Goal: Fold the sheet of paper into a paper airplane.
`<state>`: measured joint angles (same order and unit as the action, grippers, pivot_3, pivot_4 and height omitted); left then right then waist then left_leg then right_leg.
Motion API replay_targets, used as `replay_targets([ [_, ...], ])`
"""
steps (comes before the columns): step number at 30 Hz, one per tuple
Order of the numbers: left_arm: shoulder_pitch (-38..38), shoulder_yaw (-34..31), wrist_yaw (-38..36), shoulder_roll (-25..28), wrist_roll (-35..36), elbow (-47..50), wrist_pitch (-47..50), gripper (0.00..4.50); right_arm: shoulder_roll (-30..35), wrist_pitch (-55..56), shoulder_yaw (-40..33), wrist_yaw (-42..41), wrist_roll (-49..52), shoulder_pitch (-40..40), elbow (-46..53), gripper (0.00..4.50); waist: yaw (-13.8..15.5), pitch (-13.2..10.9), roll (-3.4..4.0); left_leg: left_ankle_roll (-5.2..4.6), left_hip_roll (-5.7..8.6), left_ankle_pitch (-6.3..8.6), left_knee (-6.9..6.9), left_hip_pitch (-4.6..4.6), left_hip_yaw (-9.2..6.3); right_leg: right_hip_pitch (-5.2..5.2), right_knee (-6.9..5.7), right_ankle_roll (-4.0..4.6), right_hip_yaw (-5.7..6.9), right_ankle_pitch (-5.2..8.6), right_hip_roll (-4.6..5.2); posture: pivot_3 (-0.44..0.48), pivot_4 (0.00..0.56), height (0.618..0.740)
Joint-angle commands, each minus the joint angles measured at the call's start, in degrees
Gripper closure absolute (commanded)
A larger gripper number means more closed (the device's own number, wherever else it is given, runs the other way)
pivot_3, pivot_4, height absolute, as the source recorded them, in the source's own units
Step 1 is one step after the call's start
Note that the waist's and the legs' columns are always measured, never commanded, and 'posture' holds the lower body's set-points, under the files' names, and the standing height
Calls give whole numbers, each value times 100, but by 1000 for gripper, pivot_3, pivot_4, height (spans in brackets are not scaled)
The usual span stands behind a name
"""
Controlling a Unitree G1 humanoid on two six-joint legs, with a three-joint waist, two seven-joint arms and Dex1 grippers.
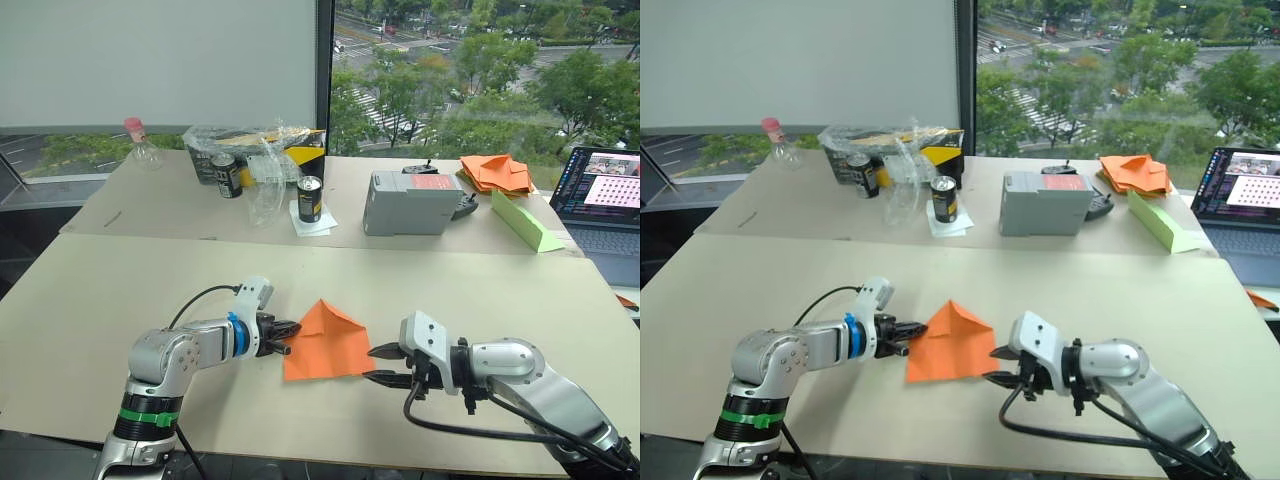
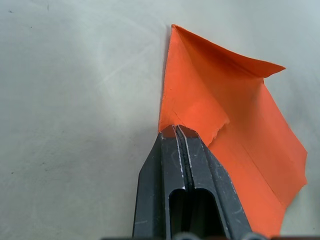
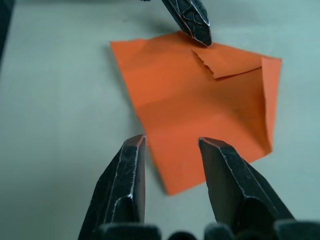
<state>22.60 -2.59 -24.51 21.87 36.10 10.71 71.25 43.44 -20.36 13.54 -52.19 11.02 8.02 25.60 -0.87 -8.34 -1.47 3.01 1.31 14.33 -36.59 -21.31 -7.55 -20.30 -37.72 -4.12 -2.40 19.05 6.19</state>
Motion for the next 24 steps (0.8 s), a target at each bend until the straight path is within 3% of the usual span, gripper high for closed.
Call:
replay_targets([
  [1, -27, 22, 72, 55, -121, -132, 37, 4500, 36, 1139, 71, 76, -560, -113, -147, 2546, 2, 0, 0, 0, 0, 0, 0, 0, 1, 0, 0, 0, 0, 0, 0, 0, 150, 740],
  [7, -20, 12, 53, 80, -126, -158, 32, 4500, 186, 2352, 139, -41, -1075, -449, -478, 2546, 0, 0, 0, 0, 0, 0, -1, 0, 1, 1, 0, 0, -1, 0, 0, 0, 150, 740],
  [16, -4, 27, 43, 73, -112, -153, 47, 4500, -71, 3591, 130, 629, -2054, -311, -1203, 2546, -12, 0, 0, 1, 0, -1, -1, 3, 2, 1, -4, 0, -2, 0, 0, 0, 150, 740],
  [24, 2, 17, 38, 88, -109, -153, 58, 4500, 92, 4560, 160, 801, -2452, -413, -1714, 2546, -8, 0, 1, 1, 0, -1, -2, 3, 2, 2, -4, 1, -3, 0, 0, 0, 150, 740],
])
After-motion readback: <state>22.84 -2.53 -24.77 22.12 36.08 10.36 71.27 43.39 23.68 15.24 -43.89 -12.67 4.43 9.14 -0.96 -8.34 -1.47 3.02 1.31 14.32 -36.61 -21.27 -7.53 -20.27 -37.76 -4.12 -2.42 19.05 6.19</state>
